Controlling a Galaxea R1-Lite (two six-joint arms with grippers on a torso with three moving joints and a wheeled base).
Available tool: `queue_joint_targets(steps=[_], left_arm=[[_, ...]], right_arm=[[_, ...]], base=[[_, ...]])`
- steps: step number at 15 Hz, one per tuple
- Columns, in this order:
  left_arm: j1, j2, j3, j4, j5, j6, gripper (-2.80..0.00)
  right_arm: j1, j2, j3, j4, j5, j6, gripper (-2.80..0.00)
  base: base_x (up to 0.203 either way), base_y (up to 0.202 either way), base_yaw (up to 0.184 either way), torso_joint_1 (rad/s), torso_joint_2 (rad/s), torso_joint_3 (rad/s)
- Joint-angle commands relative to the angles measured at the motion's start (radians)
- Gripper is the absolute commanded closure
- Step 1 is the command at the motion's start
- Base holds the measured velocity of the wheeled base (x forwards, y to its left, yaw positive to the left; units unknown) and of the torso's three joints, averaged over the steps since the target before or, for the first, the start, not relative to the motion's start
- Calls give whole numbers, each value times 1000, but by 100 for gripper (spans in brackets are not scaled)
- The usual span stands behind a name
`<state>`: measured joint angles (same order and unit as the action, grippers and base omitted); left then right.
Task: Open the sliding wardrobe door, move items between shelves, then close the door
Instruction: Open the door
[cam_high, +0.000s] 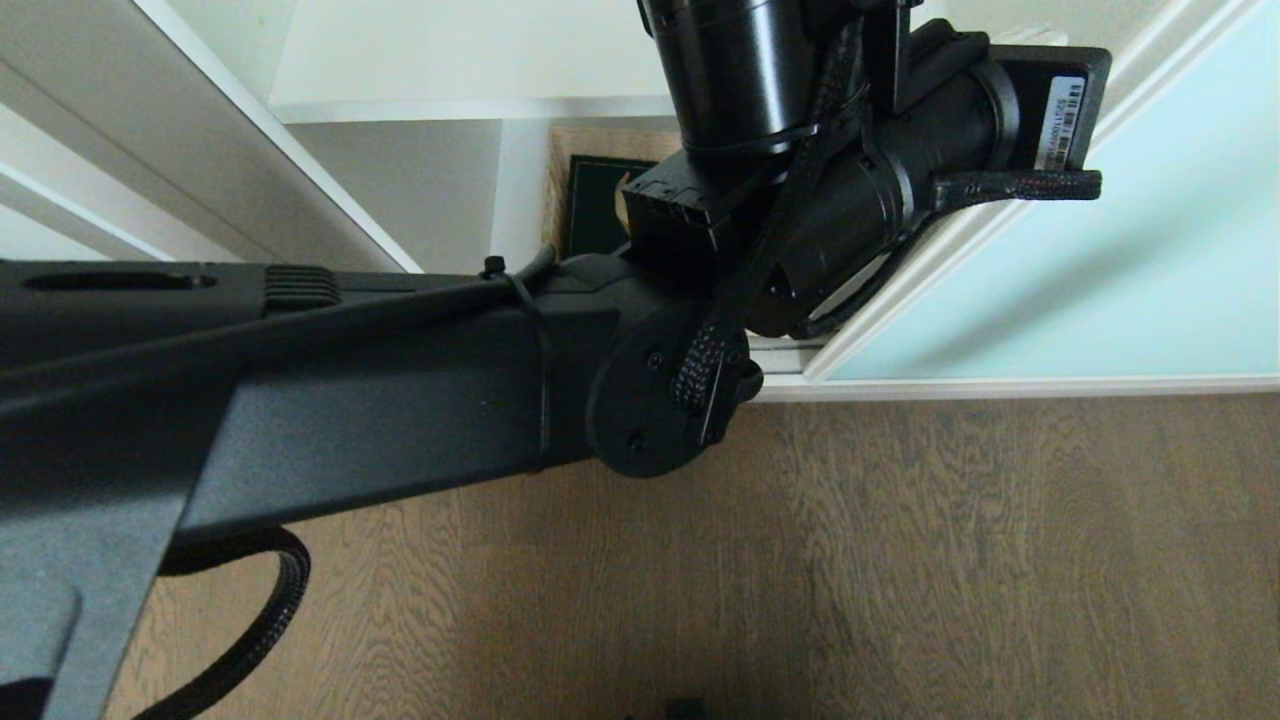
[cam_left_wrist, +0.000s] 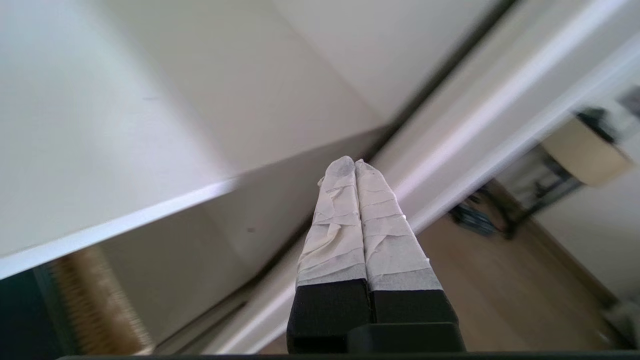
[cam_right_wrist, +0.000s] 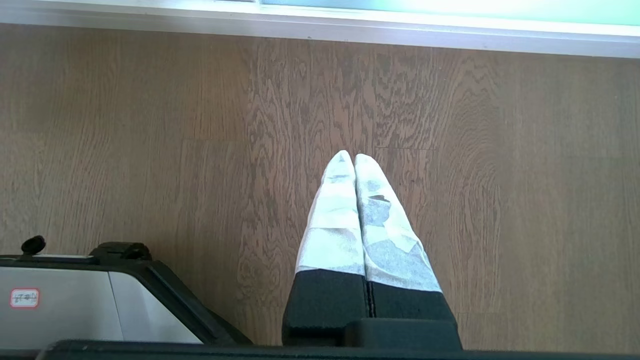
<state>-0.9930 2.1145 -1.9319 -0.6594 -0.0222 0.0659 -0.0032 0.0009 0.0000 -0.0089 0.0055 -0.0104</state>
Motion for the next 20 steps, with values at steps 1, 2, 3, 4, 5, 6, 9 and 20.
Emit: queue_joint_targets(steps=[1,2,3,4,5,6,9,20], left_arm=[[4,-26,1,-15,25,1,0],[8,-58,6,-10,31,-2,0],[17,-98,11,-2,33,-6,0],[37,-142,15,10,34,-9,0],[67,-194,19,38,35,-12,0],[100,-253,22,88,36,-15,0],[257,-458,12,510,32,-2,0],[1064,-1371,798,916,-34,35,0]], right_arm=[[0,1,0,0,1,0,0],[0,1,0,0,1,0,0],[0,1,0,0,1,0,0],[0,1,0,0,1,0,0],[0,1,0,0,1,0,0],[0,1,0,0,1,0,0],[0,1,0,0,1,0,0],[0,1,0,0,1,0,0]], base=[[0,0,0,0,0,0],[0,0,0,0,0,0],[0,0,0,0,0,0],[0,0,0,0,0,0],[0,0,0,0,0,0],[0,0,0,0,0,0],[0,0,0,0,0,0],[0,0,0,0,0,0]])
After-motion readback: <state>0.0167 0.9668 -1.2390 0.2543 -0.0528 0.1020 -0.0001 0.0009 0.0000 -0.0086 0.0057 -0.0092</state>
